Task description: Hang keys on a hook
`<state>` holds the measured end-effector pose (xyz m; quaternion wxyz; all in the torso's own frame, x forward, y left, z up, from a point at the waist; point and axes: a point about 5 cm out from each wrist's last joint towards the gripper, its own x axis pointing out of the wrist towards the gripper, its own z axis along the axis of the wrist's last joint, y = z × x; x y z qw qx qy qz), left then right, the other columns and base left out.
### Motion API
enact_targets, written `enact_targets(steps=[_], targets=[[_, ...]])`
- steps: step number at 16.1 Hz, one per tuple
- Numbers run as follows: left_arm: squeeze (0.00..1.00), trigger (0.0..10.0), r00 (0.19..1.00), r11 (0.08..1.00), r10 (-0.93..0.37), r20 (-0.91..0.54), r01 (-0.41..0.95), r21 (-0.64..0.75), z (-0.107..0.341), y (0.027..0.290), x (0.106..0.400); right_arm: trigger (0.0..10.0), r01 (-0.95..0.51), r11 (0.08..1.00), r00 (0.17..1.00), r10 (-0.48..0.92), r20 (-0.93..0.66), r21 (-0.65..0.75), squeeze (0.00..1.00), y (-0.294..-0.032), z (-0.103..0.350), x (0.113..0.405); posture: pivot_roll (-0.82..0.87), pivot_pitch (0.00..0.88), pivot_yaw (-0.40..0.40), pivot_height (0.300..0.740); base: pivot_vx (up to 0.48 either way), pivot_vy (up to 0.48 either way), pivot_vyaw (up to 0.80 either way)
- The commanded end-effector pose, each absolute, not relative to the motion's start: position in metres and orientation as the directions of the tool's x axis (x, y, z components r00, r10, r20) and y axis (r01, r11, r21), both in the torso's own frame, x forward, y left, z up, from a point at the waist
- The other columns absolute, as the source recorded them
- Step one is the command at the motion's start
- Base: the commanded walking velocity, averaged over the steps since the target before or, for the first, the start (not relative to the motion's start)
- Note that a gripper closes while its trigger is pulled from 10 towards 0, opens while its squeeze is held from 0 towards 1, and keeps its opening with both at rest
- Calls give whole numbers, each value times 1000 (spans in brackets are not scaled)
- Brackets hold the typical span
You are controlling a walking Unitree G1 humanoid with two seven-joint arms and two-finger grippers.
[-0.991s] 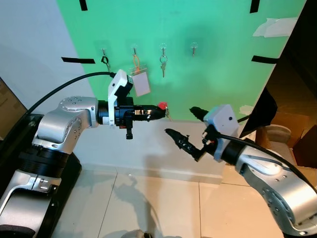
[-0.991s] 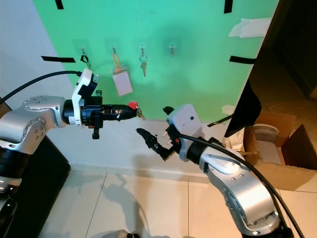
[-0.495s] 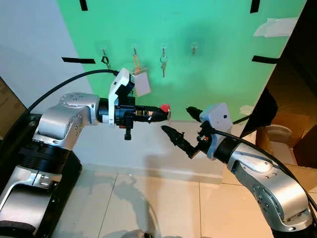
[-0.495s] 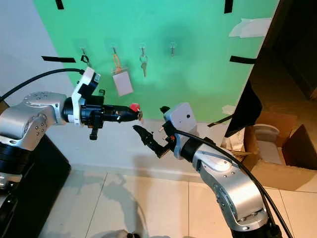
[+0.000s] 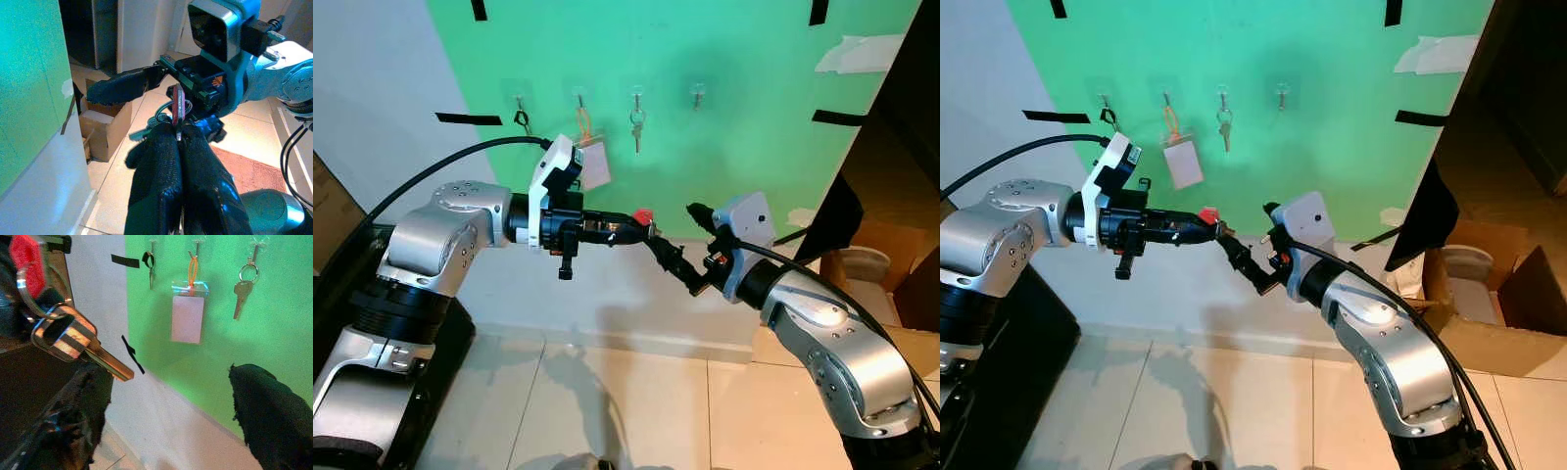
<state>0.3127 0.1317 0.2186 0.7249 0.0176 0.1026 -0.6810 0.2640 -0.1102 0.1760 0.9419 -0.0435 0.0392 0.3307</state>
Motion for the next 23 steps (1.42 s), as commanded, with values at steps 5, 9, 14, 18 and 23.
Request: enact_targets(steps=[5,9,14,18,23], targets=[[0,10000,36,53,-985,-167,994,-96,226,132,310,0,-619,783,785,613,-87,-63,0,-111,180,269,-137,0,85,740,0,0,0],[0,10000,28,44,-986,-163,994,-99,227,131,310,0,-611,790,791,606,-84,-55,0,-112,180,271,-139,0,86,740,0,0,0],[0,10000,29,45,-987,-160,994,-99,229,131,310,0,-610,791,792,606,-77,-54,0,-112,180,272,-141,0,90,740,0,0,0],[0,10000,32,49,-986,-162,994,-98,229,131,311,0,-608,792,793,605,-66,-53,0,-112,181,271,-146,0,92,740,0,0,0],[0,10000,80,95,-984,-160,992,-84,228,134,316,0,-626,778,779,625,-37,-55,0,-113,187,267,-146,0,91,740,0,0,0]])
